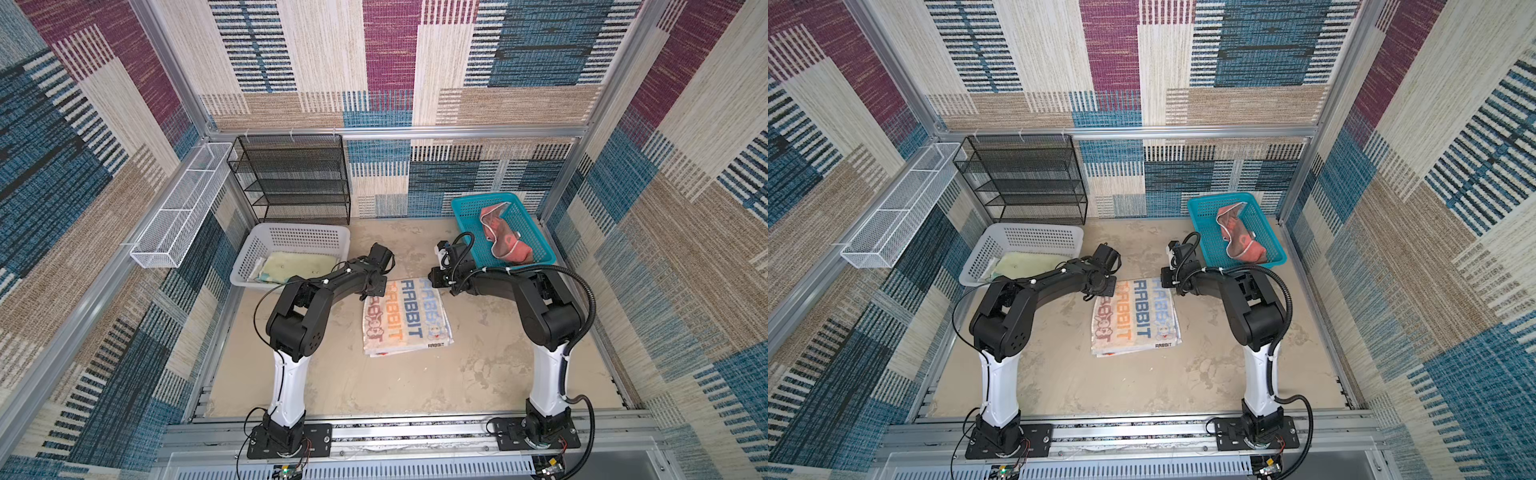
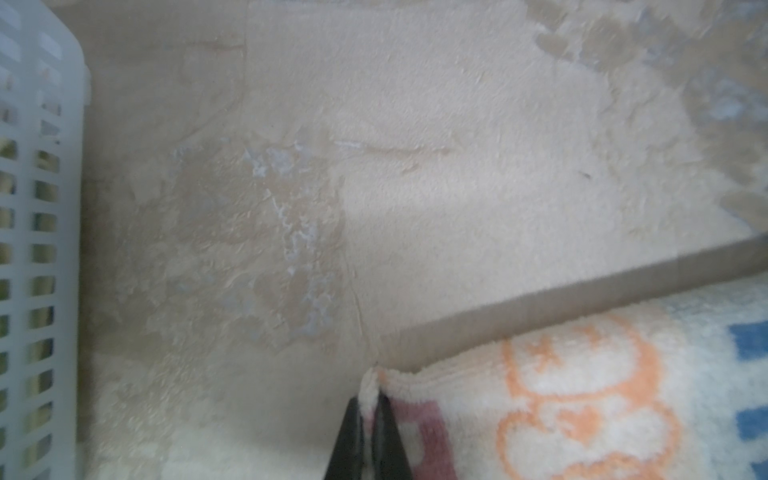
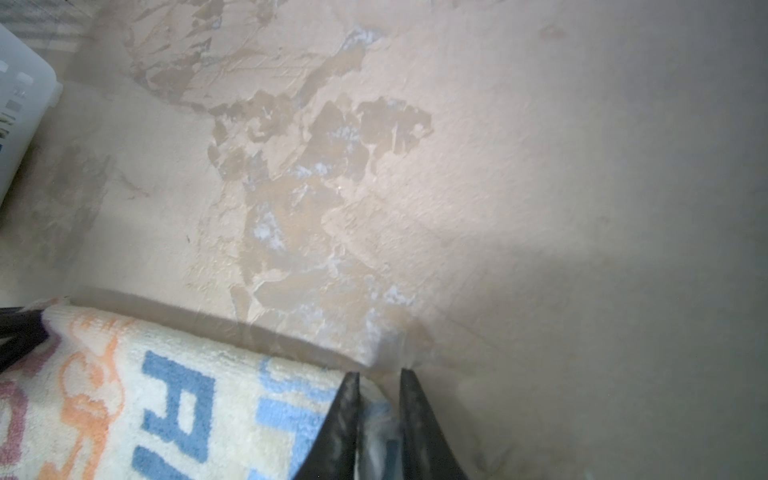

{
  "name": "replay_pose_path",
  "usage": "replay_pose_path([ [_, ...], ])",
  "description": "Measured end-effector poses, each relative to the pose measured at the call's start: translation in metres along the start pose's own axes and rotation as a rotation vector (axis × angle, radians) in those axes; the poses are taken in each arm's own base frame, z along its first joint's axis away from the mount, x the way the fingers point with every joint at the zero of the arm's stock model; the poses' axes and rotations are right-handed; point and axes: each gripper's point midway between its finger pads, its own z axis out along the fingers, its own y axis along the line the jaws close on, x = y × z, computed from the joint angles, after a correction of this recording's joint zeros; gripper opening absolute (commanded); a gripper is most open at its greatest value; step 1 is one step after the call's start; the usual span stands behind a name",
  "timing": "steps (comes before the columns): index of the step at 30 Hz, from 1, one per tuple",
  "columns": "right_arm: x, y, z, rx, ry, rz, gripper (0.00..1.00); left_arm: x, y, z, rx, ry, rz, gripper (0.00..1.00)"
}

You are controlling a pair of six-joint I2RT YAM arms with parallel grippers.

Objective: Fold and stack the towels

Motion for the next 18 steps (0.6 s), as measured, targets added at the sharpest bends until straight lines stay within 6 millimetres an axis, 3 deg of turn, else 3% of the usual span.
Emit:
replay_pose_path([
  [2,0.002,0.001,-0.001,-0.009,0.007,-0.002,0.00,0.000,0.000,0.000,0.000,0.000,0.000,0.00],
  [8,0.004,0.003,-0.006,-0.019,0.027,0.001,0.00,0.005,0.002,-0.005,0.007,-0.012,0.002,0.00],
  [12,-0.005,0.004,-0.015,-0.042,0.008,0.005,0.00,0.009,0.002,-0.012,0.033,-0.026,0.025,0.00],
  [18,-0.036,0.008,-0.028,-0.080,-0.066,-0.013,0.00,-0.018,0.002,-0.027,0.035,-0.142,0.060,0.00],
])
